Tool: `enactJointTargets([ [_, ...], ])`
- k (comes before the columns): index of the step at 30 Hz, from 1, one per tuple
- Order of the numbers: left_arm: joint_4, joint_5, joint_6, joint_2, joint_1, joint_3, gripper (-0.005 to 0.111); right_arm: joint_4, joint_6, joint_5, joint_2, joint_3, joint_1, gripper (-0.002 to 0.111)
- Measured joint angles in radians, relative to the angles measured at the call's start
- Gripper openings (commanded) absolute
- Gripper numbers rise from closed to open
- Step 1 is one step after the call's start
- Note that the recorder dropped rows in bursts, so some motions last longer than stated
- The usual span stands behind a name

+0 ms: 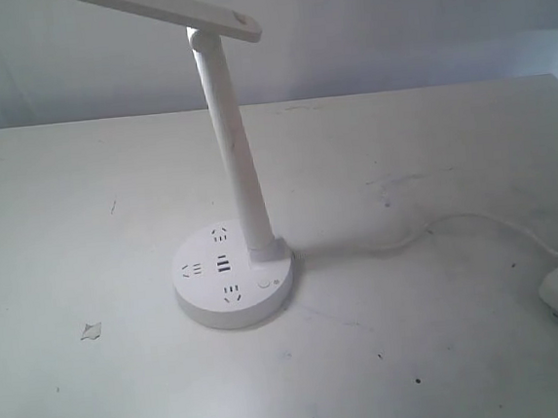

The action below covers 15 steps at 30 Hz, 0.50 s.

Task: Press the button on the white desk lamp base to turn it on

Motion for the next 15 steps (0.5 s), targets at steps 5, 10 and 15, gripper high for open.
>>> enactJointTargets([
  [5, 0.0, 0.0, 0.0, 0.0, 0.0, 0.0, 0.001, -0.034, -0.026, 0.002, 0.0, 0.0, 0.0, 0.0],
  [10, 0.0, 0.0, 0.0, 0.0, 0.0, 0.0, 0.001, -0.028, -0.306, 0.002, 0.0, 0.0, 0.0, 0.0],
  [15, 0.0, 0.0, 0.0, 0.0, 0.0, 0.0, 0.001, 0.01, -0.444, 0.002, 0.0, 0.0, 0.0, 0.0],
])
